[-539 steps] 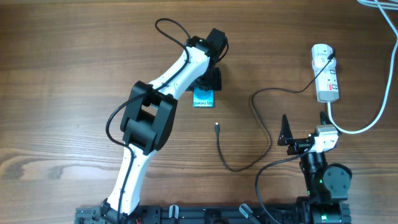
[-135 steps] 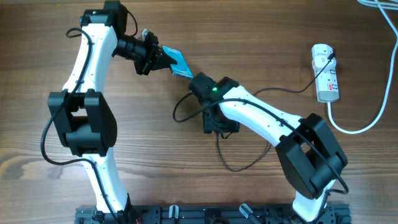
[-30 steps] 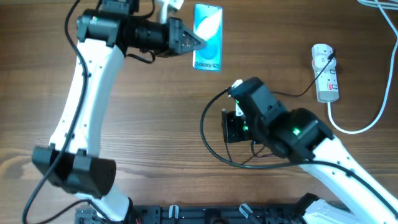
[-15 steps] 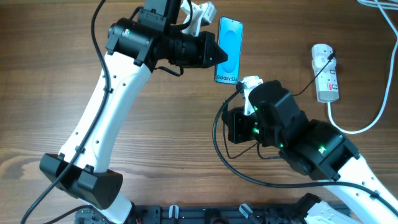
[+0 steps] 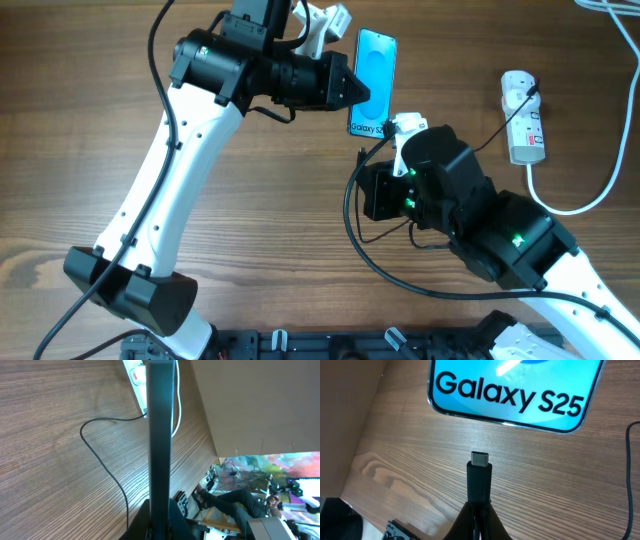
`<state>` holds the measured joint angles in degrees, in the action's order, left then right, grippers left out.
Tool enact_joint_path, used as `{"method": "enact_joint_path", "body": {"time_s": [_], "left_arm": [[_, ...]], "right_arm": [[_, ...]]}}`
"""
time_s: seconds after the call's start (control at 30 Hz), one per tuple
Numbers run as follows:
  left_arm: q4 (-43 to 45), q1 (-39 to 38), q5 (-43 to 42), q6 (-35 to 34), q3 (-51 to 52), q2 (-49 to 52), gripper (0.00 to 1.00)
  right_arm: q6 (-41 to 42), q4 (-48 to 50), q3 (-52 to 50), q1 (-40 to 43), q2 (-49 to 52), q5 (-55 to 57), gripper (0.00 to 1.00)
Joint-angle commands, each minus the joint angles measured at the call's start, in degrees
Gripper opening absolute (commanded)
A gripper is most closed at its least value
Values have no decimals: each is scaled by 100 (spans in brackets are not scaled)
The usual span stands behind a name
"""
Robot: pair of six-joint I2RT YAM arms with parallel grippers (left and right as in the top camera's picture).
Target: Plug charger to phone and switch on socket
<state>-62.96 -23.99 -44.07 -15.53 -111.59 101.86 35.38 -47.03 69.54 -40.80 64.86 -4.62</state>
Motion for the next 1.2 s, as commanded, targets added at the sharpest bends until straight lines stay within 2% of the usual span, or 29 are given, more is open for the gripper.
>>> {"method": "enact_joint_path", "body": {"time_s": [0.0, 0.33, 0.4, 0.87, 1.17], "left_arm": [[92, 0, -476, 319, -24, -138, 4], [-17, 107, -476, 525, -24, -138, 4], [-90, 107, -476, 767, -24, -138, 4], [-90, 144, -796, 743, -24, -138, 4], [-96, 664, -870, 763, -24, -138, 4]], "right_arm": [[94, 46, 81, 90, -57, 114, 4], [-433, 87, 81, 243, -57, -422, 4], [-601, 70, 81, 243, -57, -376, 4], [-481, 166, 83, 243, 227, -439, 4], [-479, 162, 87, 240, 59, -597, 4]]}}
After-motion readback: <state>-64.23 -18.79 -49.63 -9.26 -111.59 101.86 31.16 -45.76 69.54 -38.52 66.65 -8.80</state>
